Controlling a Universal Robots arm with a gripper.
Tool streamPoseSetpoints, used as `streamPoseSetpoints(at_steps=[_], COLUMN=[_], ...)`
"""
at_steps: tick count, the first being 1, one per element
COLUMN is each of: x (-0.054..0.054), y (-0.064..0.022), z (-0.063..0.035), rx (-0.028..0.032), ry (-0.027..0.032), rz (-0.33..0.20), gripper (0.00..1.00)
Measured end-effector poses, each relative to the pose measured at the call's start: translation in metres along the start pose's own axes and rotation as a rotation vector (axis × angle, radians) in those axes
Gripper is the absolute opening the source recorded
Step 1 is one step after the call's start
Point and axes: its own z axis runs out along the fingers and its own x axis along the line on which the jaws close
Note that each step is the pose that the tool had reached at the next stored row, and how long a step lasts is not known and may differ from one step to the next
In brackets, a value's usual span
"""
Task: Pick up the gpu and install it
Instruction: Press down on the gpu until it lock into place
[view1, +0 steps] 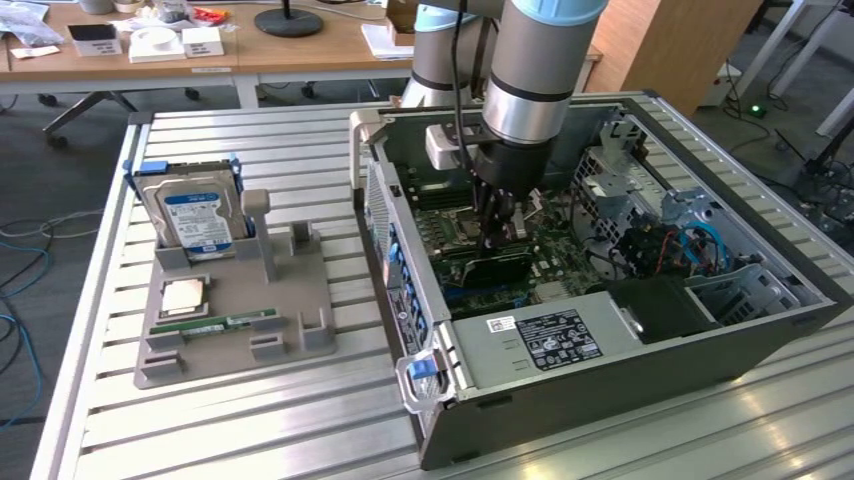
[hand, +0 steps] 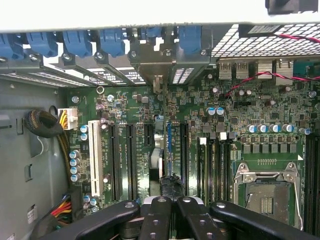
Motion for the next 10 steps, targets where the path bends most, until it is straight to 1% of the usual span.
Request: streamPoseSetpoints(at_steps=[10], x=[0.0000], y=[0.0004], z=[0.0005], rx=[0.0000], ry=[0.0000], rz=[0.000], gripper=[0.11])
